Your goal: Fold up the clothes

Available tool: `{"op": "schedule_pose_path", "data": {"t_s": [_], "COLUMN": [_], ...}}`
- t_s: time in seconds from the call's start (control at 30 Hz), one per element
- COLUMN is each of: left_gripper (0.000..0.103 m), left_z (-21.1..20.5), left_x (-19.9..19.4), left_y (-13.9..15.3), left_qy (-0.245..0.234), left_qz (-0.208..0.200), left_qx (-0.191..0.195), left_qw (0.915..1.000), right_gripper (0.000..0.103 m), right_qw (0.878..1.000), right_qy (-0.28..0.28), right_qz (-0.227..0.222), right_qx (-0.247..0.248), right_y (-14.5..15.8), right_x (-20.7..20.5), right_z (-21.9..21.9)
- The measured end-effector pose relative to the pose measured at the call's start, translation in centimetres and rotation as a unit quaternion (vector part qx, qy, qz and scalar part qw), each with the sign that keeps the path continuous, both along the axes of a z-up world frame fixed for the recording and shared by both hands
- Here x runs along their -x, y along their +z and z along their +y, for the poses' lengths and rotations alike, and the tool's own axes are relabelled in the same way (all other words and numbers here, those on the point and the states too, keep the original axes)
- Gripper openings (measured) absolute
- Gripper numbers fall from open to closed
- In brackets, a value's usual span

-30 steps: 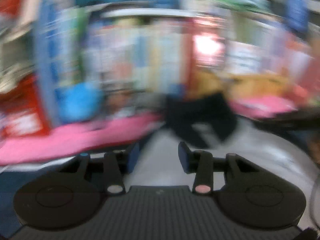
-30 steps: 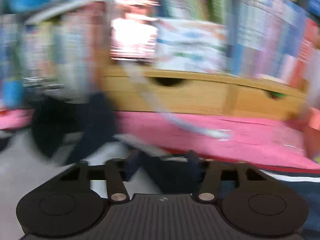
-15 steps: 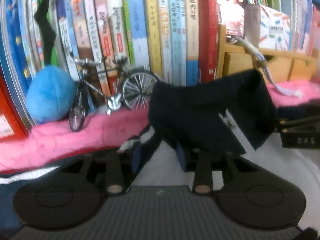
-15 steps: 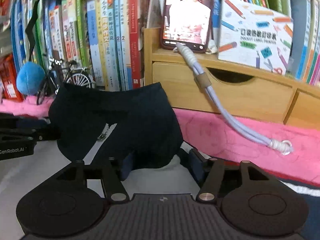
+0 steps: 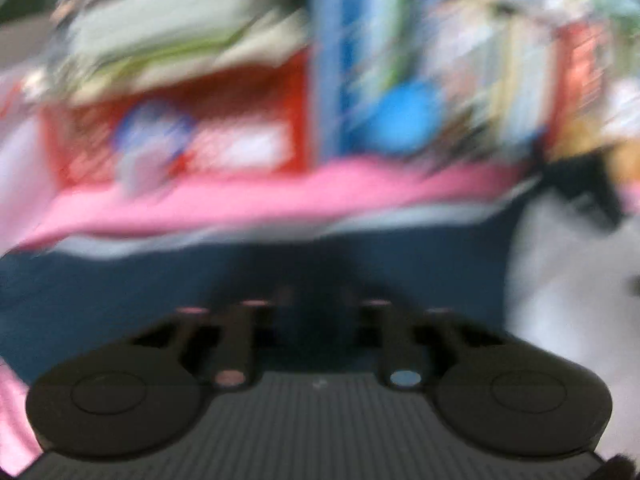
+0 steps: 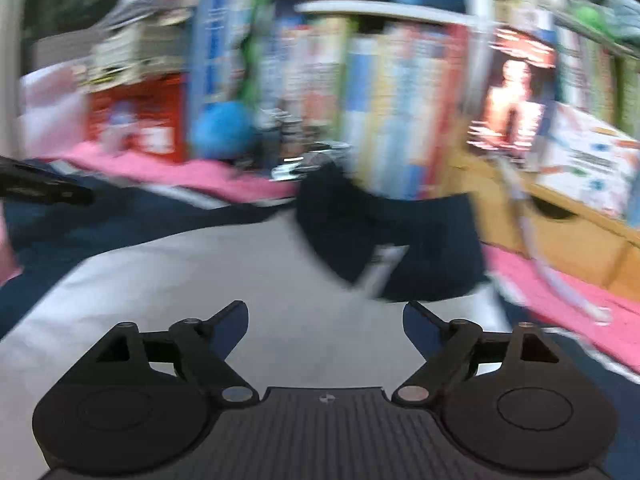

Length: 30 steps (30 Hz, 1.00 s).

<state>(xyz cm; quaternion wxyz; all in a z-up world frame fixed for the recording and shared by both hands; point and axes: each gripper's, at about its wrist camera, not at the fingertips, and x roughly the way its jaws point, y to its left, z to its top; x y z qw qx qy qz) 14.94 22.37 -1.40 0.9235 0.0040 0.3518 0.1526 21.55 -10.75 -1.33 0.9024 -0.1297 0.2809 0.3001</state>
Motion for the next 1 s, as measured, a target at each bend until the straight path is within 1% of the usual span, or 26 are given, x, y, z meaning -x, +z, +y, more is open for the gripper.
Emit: {"op": "schedule_pose_path", "data": {"t_s": [0.03,0.13,0.2,0.23,0.27,0.33,0.4,0.47,0.57,0.63,0.7,0.73,0.83,0.87,0.9,0.93,1.0], "left_gripper": [0.001,0.001,0.001,0.001,0.001,0.001,0.001,0.001,0.001,0.002,0.018,0.018,0.018,0.019,0.022,0.023,0.029], "left_z": [1.6,7.5,11.2,12.8,14.5,16.8,18.5,19.5,19.1,17.9,16.3,15.2,9.5,7.3,5.0,2.3,-2.8], "left_x": [0.2,0.5,0.7,0.9,1.2,1.0,0.5,-0.1,-0.7,0.2,1.4,2.0,3.4,3.8,4.3,5.0,7.0], "left_y": [-0.3,-0.7,-1.0,-1.2,-0.9,-0.7,-0.7,-0.7,-0.6,0.1,0.9,1.5,3.7,4.5,5.2,5.9,6.9], "left_qy": [0.010,0.083,0.132,0.153,0.174,0.207,0.231,0.249,0.261,0.254,0.238,0.223,0.150,0.123,0.097,0.066,0.004], "left_qz": [0.008,0.016,0.018,0.018,0.018,0.014,0.016,0.021,0.034,0.011,-0.018,-0.034,-0.055,-0.064,-0.074,-0.087,-0.106], "left_qx": [-0.022,-0.060,-0.088,-0.100,-0.099,-0.084,-0.084,-0.089,-0.104,-0.065,-0.024,-0.007,-0.017,-0.011,-0.002,0.016,0.055], "left_qw": [0.9997,0.9946,0.9871,0.9830,0.9796,0.9746,0.9693,0.9640,0.9592,0.9648,0.9708,0.9742,0.9870,0.9902,0.9925,0.9939,0.9928], "right_gripper": [0.085,0.086,0.090,0.095,0.097,0.100,0.102,0.102,0.102,0.103,0.103,0.103,0.103,0.103,0.103,0.103,0.103], "right_qw": [1.000,1.000,1.000,0.999,0.999,0.999,0.998,0.999,0.998,0.998,0.998,0.998,0.998,0.998,0.997,0.997,0.997], "right_qy": [0.014,0.014,0.002,-0.009,-0.013,-0.018,-0.023,-0.024,-0.024,-0.024,-0.025,-0.025,-0.025,-0.025,-0.025,-0.026,-0.039], "right_qz": [0.007,0.021,0.027,0.032,0.037,0.045,0.050,0.047,0.050,0.056,0.060,0.060,0.062,0.064,0.065,0.065,0.067], "right_qx": [0.003,0.007,-0.003,-0.002,-0.002,-0.004,-0.004,-0.002,-0.004,-0.009,-0.010,-0.010,-0.010,-0.011,-0.012,-0.012,0.001], "right_y": [-0.4,-1.6,-1.6,-1.6,-1.6,-1.7,-1.8,-1.8,-1.9,-2.0,-2.0,-1.9,-1.9,-1.9,-1.9,-1.8,-1.4], "right_x": [0.5,1.0,0.7,0.4,0.1,-0.2,-0.4,-0.3,-0.3,-0.4,-0.5,-0.5,-0.5,-0.5,-0.6,-0.6,-0.4], "right_z": [0.6,1.1,0.7,0.6,0.5,0.3,0.2,0.3,0.1,-0.1,-0.3,-0.3,-0.2,-0.3,-0.3,-0.3,-0.2]}}
